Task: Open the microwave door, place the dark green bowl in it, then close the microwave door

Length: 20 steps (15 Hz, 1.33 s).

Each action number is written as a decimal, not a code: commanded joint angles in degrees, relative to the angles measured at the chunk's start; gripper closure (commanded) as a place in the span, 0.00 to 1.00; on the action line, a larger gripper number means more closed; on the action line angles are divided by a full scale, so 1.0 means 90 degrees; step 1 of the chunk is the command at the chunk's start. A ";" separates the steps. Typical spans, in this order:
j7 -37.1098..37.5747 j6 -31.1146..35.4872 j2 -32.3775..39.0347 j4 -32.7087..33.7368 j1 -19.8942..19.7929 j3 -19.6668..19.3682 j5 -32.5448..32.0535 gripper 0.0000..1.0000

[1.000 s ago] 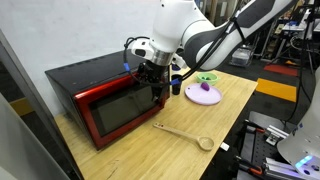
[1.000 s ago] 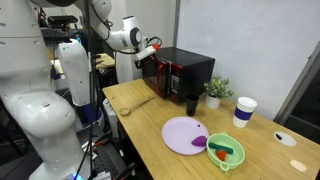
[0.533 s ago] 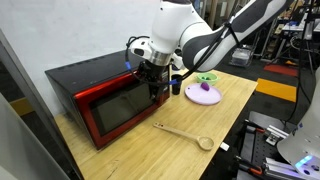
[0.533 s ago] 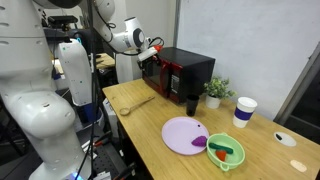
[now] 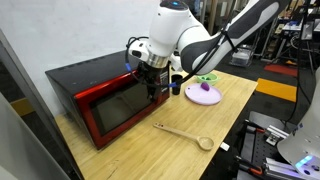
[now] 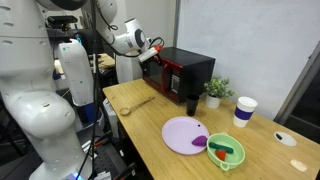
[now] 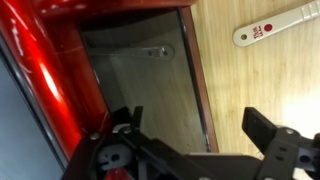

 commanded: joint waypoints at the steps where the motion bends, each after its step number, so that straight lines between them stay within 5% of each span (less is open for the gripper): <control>1: -0.0196 0.0140 0.0450 0.0446 -0.0215 -0.0005 0.0065 0.00; 10: -0.2632 -0.0752 -0.0555 0.0094 -0.0412 0.0598 0.3392 0.00; 15: -0.2995 -0.1834 -0.1333 0.0053 -0.0254 0.0406 0.3586 0.00; 20: -0.2444 -0.2939 -0.2039 0.0065 -0.0209 0.0271 0.3162 0.00</control>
